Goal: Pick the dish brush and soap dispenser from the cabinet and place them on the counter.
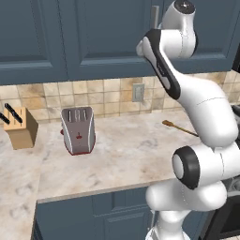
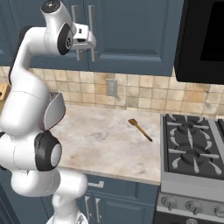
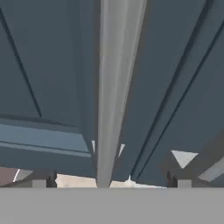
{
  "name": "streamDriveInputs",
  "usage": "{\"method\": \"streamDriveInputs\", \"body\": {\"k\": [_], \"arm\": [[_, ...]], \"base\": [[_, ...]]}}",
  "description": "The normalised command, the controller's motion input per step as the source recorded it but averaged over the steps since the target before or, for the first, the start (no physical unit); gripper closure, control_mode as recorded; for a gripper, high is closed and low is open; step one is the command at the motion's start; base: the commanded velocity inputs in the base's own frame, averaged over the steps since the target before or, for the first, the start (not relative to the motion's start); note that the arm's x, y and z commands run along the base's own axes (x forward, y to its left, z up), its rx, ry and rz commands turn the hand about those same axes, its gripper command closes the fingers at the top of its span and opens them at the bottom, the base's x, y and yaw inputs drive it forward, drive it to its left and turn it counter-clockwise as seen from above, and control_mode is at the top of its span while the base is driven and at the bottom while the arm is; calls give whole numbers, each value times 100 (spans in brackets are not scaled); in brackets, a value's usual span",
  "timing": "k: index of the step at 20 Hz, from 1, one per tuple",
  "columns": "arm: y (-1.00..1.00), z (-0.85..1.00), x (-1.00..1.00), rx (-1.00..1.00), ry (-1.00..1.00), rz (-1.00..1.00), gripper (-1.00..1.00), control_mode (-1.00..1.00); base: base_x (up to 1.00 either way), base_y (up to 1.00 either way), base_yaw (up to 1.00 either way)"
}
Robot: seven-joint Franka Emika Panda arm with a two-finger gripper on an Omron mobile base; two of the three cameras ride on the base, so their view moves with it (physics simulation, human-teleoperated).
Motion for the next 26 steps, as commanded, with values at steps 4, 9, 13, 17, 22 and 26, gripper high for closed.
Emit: {"method": "streamDriveInputs", "body": {"k": [4, 9, 13, 17, 22, 26], "arm": [[0, 0, 37, 6, 0, -7, -100, -100], [8, 0, 29, 6, -1, -4, -100, -100], [14, 0, 31, 2, 0, 0, -100, -100], [2, 0, 16, 0, 0, 0, 100, -100], [1, 0, 3, 0, 0, 0, 100, -100], [0, 0, -1, 0, 0, 0, 100, -100]], "base": [[0, 0, 0], [0, 0, 0], [0, 0, 0], [0, 0, 0], [0, 0, 0], [0, 0, 0]]}}
